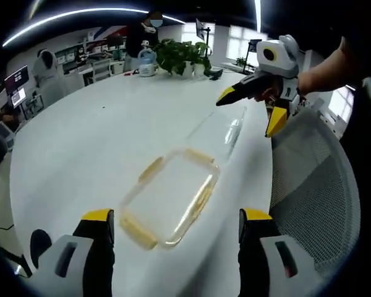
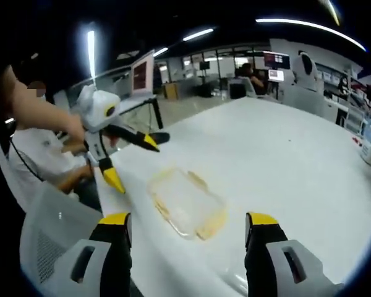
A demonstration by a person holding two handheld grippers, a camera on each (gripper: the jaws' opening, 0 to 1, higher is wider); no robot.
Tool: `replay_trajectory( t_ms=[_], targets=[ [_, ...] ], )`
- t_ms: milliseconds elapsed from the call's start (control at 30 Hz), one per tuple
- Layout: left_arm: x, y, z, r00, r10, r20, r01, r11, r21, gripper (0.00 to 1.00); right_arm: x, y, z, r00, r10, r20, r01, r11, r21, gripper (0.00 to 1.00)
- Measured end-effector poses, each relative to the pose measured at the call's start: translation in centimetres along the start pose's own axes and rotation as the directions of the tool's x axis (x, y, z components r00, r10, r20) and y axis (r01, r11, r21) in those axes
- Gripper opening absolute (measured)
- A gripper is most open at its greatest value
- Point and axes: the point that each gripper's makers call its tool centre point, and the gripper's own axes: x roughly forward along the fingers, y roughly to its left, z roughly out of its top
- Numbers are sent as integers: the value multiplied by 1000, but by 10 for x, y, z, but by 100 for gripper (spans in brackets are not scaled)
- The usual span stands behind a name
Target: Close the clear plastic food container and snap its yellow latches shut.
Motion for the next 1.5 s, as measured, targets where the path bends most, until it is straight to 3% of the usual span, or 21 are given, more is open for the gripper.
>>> replay_trajectory(
  t_ms=[233, 400, 867, 1133, 1333, 1500],
  targets=[
    [5, 8, -10, 999, -24, -46, 27, 998, 51, 82, 10, -7, -5, 999, 0, -52, -5, 996, -85, 75],
    [9, 15, -18, 995, -43, -85, 51, 995, 91, 81, 17, -12, 0, 998, 11, -56, -17, 995, -103, 75],
    [20, 24, -36, 981, -86, -174, 115, 980, 163, 78, 37, -13, -16, 987, 55, -151, -83, 979, -188, 72],
    [24, 28, -51, 965, -104, -240, 165, 953, 253, 76, 41, -20, -23, 977, 61, -204, -110, 965, -240, 71],
    [27, 30, -54, 955, -121, -269, 203, 931, 304, 72, 46, -27, -33, 966, 70, -250, -133, 960, -247, 70],
    [31, 32, -53, 953, -125, -278, 214, 923, 319, 73, 49, -29, -37, 961, 75, -267, -145, 957, -252, 70]
  ],
)
